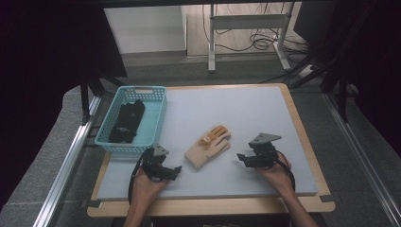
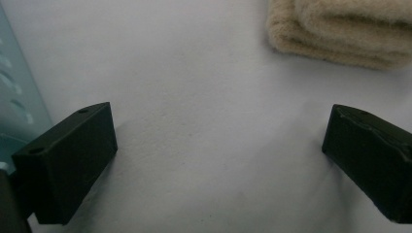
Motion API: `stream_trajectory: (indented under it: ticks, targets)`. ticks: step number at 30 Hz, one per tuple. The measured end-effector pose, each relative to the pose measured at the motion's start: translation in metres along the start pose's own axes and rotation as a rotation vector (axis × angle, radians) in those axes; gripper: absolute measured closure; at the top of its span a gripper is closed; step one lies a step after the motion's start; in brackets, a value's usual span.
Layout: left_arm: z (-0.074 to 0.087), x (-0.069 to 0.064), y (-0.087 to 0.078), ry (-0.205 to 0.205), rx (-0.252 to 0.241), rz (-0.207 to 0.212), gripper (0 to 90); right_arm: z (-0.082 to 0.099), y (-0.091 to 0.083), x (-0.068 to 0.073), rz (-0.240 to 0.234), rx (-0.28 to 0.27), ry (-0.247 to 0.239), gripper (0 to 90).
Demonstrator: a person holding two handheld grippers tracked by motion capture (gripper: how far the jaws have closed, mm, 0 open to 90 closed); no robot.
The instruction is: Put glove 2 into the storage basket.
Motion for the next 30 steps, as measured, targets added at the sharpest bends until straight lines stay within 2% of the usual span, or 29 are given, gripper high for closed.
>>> stream_trajectory:
  ticks: [5, 9, 13, 20, 22, 25, 30]
  targets:
    - [0.0, 0.0, 0.0, 0.0, -0.002, 0.0, 0.1, 0.014, -0.007, -0.021, 0.048, 0.006, 0.032, 18.2]
    - [0.0, 0.0, 0.0, -0.006, -0.002, 0.001, 0.0, 0.022, -0.011, -0.031, 0.07, 0.009, 0.045, 14.3]
    - [0.0, 0.0, 0.0, -0.006, -0.002, 0.002, 0.0, 0.029, -0.008, -0.036, 0.077, 0.041, 0.051, 10.9]
    - [0.0, 0.001, -0.002, 0.007, 0.004, 0.008, 0.9, 0.03, -0.007, -0.036, 0.072, 0.047, 0.057, 9.5]
    - [-0.002, 0.0, -0.004, 0.013, 0.009, 0.026, 2.1, 0.03, -0.007, -0.036, 0.074, 0.047, 0.056, 9.5]
    - [-0.009, -0.005, -0.008, 0.015, -0.02, 0.065, 1.9, 0.03, -0.007, -0.036, 0.075, 0.046, 0.056, 9.6]
    - [-0.032, -0.016, -0.008, 0.047, -0.032, 0.109, 0.0, 0.03, -0.007, -0.036, 0.077, 0.046, 0.055, 9.6]
Point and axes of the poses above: each handheld gripper's, and its own axes: y roughly forward along the jaws, z roughly out of its underside, x roughly to its left, the point moved 2 cm from there along y, roughly forward along the jaws, and after that the axes turned 5 degrees about z, right-handed, at the moved point
